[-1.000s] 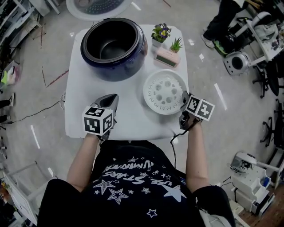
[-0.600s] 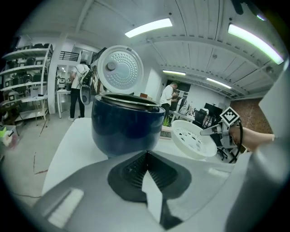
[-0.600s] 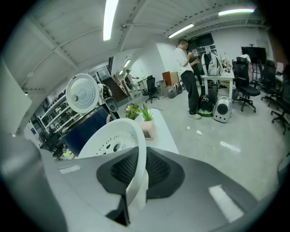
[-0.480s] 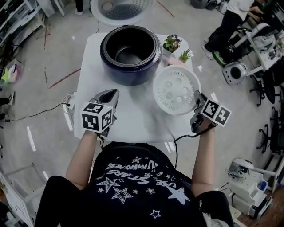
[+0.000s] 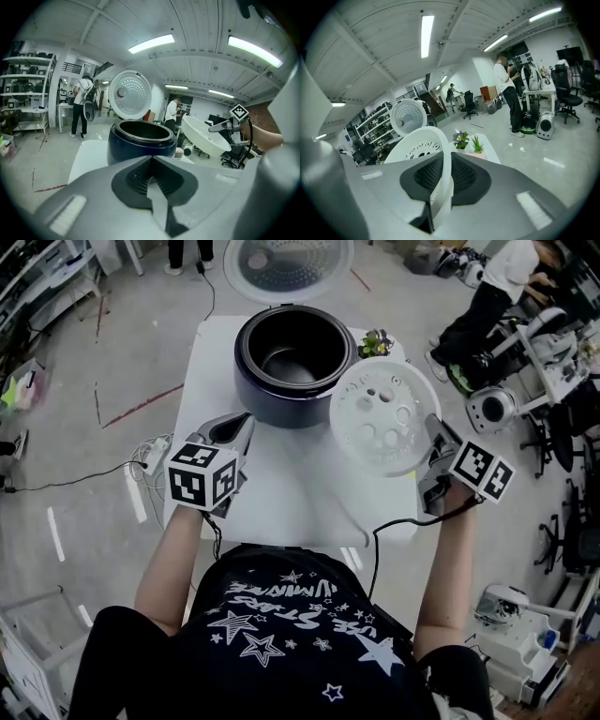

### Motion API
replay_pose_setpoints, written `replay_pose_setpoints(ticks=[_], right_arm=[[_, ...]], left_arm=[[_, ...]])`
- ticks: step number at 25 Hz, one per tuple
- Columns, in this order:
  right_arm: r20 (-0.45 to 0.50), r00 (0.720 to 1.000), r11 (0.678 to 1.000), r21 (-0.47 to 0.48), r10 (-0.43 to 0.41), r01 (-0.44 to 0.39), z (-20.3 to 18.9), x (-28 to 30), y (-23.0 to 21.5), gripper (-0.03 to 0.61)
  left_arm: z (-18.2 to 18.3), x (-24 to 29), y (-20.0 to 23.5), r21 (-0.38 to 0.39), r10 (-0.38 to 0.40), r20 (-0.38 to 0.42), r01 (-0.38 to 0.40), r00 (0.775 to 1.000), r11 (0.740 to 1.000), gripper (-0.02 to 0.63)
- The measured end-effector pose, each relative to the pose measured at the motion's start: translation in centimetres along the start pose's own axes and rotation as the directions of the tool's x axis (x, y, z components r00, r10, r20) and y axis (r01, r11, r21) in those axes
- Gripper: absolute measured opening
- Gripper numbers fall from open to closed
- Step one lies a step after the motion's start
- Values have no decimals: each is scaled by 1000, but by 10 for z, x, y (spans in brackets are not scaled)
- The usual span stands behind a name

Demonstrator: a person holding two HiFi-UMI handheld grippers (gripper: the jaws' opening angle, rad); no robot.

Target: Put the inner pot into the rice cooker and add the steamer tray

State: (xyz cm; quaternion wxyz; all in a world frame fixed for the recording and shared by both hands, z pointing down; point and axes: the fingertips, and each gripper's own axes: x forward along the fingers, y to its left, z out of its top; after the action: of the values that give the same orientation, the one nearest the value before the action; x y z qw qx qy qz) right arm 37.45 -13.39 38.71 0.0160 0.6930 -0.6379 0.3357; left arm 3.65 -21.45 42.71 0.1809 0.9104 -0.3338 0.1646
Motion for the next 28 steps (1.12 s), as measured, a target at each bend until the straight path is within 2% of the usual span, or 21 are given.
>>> replay_pose_setpoints(ticks=[9,17,28], right_arm=[[-26,994,994,-12,105,-106,4,32,57,67],[-23,980,979,-49,198,-199,30,70,109,67],[-65,968,965,-81,243,-248,57,138,172,67]], left_arm=[[22,-15,24,-7,21,56,-21,998,1000,12],[42,-24,53,-15,71,113,-69,991,997,12],[70,-34,90,-13,96,158,-95,983,995,12]])
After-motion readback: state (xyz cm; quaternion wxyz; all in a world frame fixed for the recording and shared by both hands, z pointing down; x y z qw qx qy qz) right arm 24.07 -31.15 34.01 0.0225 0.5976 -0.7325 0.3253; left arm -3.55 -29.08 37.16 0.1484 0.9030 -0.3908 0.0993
